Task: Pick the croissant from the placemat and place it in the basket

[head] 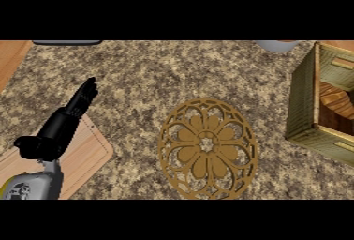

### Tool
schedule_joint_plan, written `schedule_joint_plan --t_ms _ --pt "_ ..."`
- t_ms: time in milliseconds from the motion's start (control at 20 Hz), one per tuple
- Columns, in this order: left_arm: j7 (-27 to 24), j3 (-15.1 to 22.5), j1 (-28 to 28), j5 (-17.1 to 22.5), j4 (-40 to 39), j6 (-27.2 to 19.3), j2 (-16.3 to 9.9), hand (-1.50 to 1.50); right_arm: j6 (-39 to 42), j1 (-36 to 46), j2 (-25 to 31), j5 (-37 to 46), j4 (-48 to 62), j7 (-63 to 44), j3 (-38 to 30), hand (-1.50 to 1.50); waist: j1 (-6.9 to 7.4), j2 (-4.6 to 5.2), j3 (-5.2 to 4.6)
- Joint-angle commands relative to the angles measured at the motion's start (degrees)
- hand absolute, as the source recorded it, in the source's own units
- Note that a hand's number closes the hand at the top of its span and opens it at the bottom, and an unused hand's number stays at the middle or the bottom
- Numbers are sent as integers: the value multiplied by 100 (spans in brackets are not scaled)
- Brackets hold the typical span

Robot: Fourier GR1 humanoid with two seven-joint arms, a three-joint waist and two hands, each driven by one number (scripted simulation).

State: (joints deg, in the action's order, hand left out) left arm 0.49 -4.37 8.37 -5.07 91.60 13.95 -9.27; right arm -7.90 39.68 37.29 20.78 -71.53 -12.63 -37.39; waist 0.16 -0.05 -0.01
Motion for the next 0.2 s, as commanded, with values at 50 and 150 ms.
schedule_joint_plan --t_ms 50,150 --pt "214 103 19 -53 278 -112 119 0 112 237 363 -693 184 -554 -665 -150 -28 -13 3" --pt "386 212 -42 -113 421 -161 198 0 618 -158 504 -1073 -12 -640 -785 -150 -61 -21 2"
